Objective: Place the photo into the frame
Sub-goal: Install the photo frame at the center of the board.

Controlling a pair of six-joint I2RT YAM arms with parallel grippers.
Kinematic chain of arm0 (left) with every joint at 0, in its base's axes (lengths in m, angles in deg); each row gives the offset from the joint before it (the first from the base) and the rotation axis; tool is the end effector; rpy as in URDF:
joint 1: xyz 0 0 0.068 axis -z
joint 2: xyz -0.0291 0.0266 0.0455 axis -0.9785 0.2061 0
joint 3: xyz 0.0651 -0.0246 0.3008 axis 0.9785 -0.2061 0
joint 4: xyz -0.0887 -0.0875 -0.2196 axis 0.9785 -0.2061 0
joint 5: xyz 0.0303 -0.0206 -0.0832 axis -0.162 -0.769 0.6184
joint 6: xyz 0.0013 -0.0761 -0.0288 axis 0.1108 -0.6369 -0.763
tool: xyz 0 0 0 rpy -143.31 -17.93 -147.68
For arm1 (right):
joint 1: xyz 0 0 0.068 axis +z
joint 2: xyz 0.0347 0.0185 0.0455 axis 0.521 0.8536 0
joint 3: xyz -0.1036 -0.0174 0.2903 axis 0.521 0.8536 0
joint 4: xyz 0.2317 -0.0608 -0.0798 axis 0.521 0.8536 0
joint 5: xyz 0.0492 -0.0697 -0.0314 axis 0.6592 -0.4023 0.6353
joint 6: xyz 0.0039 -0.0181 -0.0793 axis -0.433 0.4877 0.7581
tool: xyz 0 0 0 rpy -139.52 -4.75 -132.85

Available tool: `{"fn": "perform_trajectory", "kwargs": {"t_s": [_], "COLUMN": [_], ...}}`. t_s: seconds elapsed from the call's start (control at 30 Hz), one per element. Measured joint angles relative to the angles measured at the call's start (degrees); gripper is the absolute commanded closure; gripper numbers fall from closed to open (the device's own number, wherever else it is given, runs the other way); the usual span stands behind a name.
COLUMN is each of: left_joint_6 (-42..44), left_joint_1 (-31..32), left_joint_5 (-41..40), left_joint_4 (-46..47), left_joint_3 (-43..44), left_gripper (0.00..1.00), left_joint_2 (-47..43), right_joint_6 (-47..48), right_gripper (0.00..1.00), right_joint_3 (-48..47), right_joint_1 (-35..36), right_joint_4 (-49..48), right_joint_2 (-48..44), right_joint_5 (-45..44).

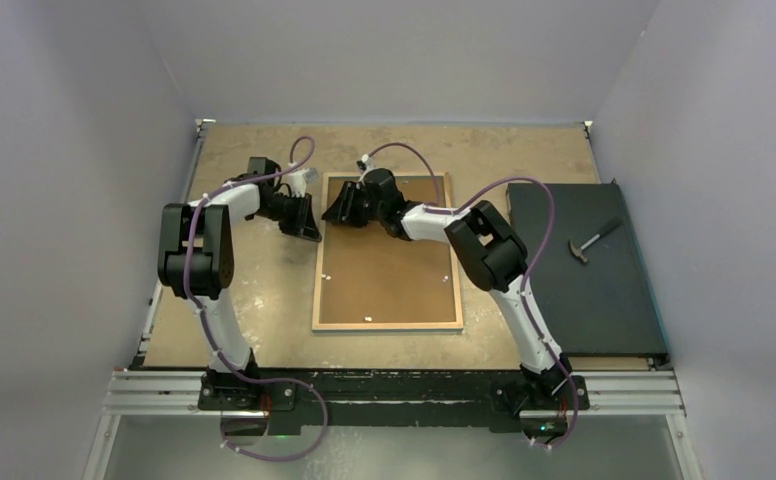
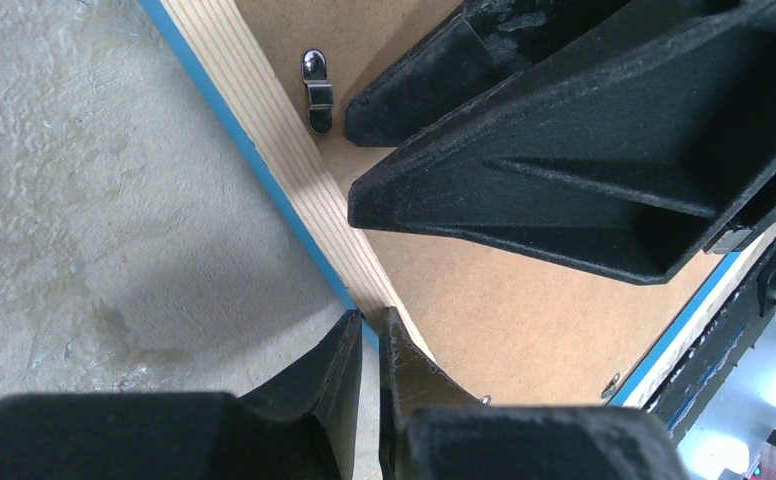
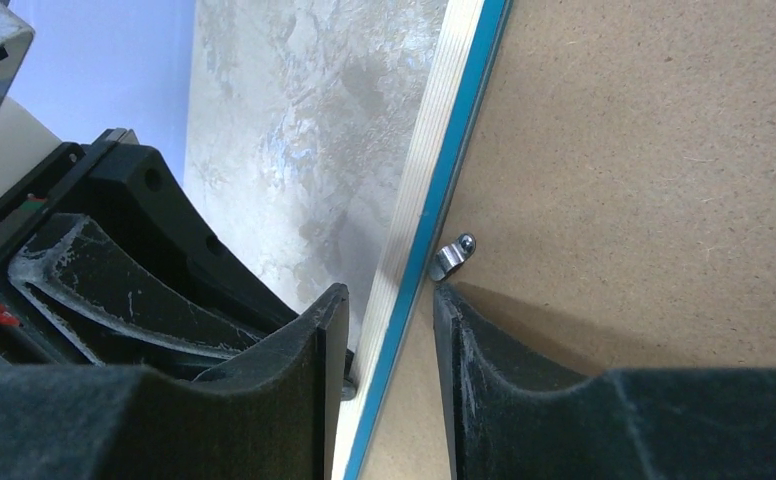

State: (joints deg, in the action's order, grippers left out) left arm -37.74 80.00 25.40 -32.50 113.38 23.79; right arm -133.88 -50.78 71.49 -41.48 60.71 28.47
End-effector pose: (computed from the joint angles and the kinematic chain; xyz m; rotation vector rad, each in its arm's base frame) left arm 0.3904 -0.0576 0.1659 0.3584 2.6218 -0.9224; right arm 0.4302 0.3899 0.1605 -0.0551 2.1275 1.2946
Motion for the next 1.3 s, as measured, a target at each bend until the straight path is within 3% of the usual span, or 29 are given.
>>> {"fn": "perform_trajectory", "kwargs": {"t_s": [1.3], "left_joint_6": [0.4], "left_joint_1": [0.0], "left_joint_5": [0.0], "left_joint_4": [0.3], "left_joint_3": [-0.4], "left_gripper": [0.94], "left_joint_2": [-0.4], "right_joint_6": [-3.6], "right_gripper": [0.66], "right_joint_3": [-2.3], "right_joint_1": [1.1], "right_joint_4": [0.7], "right_joint_2": [1.5], "right_joint_5": [-4.4]}}
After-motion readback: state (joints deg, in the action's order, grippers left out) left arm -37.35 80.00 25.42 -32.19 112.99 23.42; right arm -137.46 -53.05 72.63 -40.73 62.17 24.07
